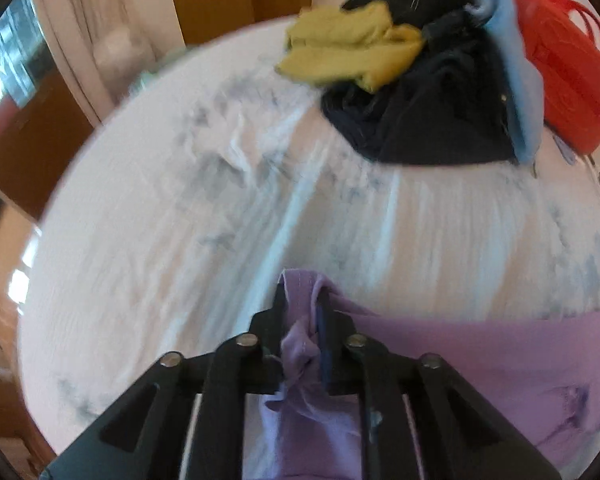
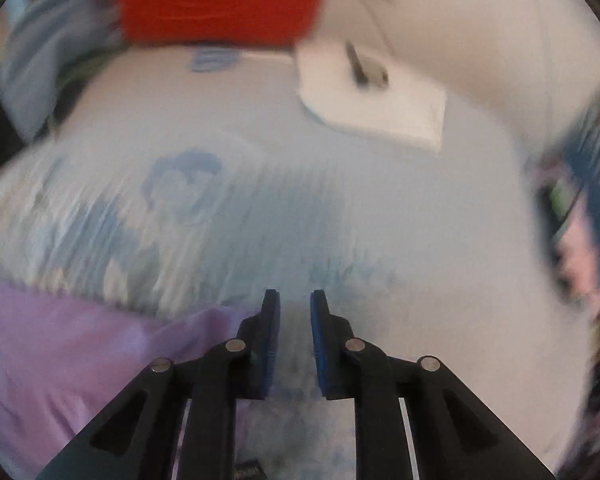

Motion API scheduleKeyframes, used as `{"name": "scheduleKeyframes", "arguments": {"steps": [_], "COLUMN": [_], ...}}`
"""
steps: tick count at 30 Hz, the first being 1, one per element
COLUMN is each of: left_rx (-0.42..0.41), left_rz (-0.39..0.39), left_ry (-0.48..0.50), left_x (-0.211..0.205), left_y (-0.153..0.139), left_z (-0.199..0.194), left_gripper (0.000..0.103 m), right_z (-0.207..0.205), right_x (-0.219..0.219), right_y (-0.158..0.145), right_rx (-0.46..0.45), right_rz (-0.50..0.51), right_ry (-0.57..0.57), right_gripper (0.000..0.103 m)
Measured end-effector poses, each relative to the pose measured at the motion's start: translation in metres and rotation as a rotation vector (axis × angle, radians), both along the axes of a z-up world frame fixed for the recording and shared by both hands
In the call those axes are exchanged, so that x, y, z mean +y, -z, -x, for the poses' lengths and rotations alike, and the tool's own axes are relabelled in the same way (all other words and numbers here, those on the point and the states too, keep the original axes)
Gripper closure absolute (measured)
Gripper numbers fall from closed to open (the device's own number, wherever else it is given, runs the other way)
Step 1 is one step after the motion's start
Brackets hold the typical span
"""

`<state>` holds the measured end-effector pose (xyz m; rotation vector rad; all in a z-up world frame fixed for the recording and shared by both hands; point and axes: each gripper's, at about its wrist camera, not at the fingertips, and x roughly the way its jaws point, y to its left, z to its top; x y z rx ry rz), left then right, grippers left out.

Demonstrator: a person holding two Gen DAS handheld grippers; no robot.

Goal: Fold clothes

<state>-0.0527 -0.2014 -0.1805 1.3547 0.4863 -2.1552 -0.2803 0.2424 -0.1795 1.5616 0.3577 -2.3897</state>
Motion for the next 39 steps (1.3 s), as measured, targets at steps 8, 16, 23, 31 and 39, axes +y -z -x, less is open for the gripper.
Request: {"name": "scheduleKeyframes", "arguments": {"steps": [8,16,23,31,39], "left_rx": [0.069,0.116,0.080,-0.021,-0.036], "left_rz": [-0.009,-0.013,-0.070,-0.034,-0.035], "left_ry": [0.027,0.054,0.034,-0.099,-0.207], "left_x": [0.031,0.074,0.165,0.279,0.303], "left_y": [-0.033,-0.058,-0.041,0.002,0.024], "left_z": [-0.033,-0.062,-0.062,-0.024,-0.025], "left_gripper": [0.015,0.015,0.015,0.015,0.014], "right_z": [-0.097,-0.129,-0.124,-0.127,-0.135], "right_x": [0.039,0.044,0.018,0.007,-0.001], "right_y": [-0.097,-0.107,-0.066,0.007,0.022], "right_rx": [0.332,0.305,0.039,-0.129,-0.131], "right_rz": [0.290,0.437,0.455,0.281,0.173], "right_ry": [-0.024,-0.050,-0.306,-0.620,-0.776], "right_gripper": [0.002,0.000,0.000,0.000,0.000]}}
